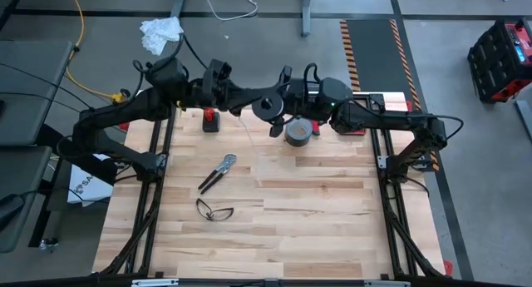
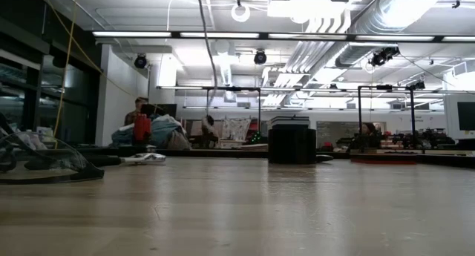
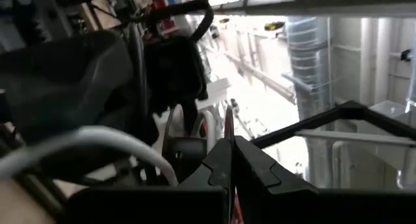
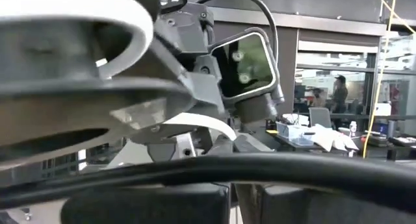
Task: Coil cords
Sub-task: Coil the white wire onto the black spool
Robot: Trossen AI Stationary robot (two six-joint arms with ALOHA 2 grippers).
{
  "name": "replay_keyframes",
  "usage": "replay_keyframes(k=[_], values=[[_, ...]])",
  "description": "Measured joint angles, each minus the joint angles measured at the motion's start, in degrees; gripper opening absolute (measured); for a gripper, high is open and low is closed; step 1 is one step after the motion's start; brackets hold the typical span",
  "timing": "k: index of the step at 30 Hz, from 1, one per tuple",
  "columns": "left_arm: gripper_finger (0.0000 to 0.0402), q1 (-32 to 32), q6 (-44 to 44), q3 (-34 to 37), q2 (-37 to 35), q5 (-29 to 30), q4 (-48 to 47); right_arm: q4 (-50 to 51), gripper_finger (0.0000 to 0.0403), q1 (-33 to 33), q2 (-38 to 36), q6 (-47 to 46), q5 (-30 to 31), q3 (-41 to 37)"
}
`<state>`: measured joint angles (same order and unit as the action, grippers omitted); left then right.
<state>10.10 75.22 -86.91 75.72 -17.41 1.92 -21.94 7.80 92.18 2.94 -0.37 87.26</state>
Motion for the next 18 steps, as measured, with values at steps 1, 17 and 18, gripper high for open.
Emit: replay_keyframes(k=[1, 17, 18], values=[[0.0000, 0.02, -0.57, 0.00, -0.39, -0.43, -1.03, 0.18, 0.0000, 0.24, -0.11, 0.35, -0.15, 0.00], [0.0000, 6.16, -19.06, 0.00, -7.01, -0.01, -24.34, 8.44, 0.0000, 4.29, -4.38, 2.46, 0.36, 0.00], [0.0000, 6.74, -20.72, 0.00, -7.00, 0.07, -24.52, 8.70, 0.0000, 4.29, -4.67, 2.70, 0.39, 0.00]])
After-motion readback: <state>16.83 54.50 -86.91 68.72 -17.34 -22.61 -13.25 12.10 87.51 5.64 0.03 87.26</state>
